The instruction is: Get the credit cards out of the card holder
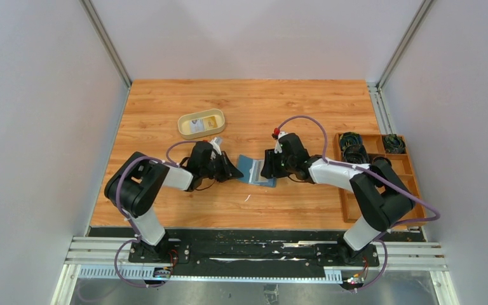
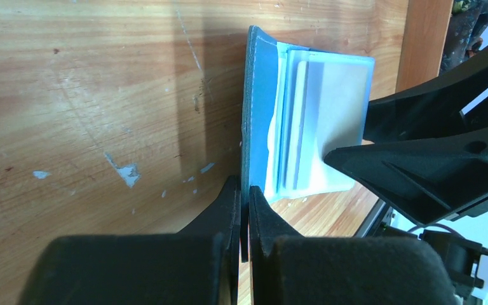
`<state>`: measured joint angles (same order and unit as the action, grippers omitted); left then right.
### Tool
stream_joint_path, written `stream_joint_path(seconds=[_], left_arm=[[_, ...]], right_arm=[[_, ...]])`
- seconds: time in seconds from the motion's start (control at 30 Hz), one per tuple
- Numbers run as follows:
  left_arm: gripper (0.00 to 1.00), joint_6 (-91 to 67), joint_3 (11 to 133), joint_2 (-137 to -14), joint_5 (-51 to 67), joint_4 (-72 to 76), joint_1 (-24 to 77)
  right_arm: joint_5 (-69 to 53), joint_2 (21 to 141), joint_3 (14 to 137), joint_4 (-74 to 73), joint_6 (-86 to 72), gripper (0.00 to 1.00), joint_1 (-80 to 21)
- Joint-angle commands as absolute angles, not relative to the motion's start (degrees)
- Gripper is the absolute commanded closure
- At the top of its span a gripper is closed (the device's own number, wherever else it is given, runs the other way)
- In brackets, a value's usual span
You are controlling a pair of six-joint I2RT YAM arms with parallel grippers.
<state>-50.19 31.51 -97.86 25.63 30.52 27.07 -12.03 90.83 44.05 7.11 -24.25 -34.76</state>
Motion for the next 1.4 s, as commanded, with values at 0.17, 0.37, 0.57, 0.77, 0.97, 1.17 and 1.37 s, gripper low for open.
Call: stream_joint_path(seconds=[0.17, 0.37, 0.57, 0.77, 0.97, 1.17, 1.37], left_arm=[[1.0, -49.13, 32.1, -100.61, 22.24, 27.31, 29.78], [1.0, -49.22, 31.87, -100.63, 21.84, 27.29, 29.97], [1.0, -49.31, 31.44, -100.21, 21.49, 27.39, 29.97], [1.0, -49.26, 31.22, -99.55, 21.77, 27.35, 29.97], [1.0, -49.22, 31.25, -99.53, 22.3, 27.32, 30.03], [1.0, -49.04, 31.18, -99.47, 22.76, 27.33, 30.12], [1.0, -49.04, 30.81, -98.9, 22.52, 27.33, 30.15]], right_arm=[[-15.27, 91.84, 47.96, 9.06, -24.86, 0.5, -36.91], [-15.81, 92.39, 49.87, 9.48, -24.81, 0.5, -38.07], [-16.19, 94.59, 52.02, 9.67, -24.88, 0.51, -39.2], [-15.62, 95.48, 51.45, 10.05, -24.84, 0.51, -39.6], [-14.88, 97.26, 51.86, 10.58, -24.34, 0.5, -40.29], [-15.42, 99.13, 54.77, 10.43, -22.91, 0.46, -40.97], [-13.65, 100.48, 57.67, 8.13, -20.91, 0.44, -41.09]])
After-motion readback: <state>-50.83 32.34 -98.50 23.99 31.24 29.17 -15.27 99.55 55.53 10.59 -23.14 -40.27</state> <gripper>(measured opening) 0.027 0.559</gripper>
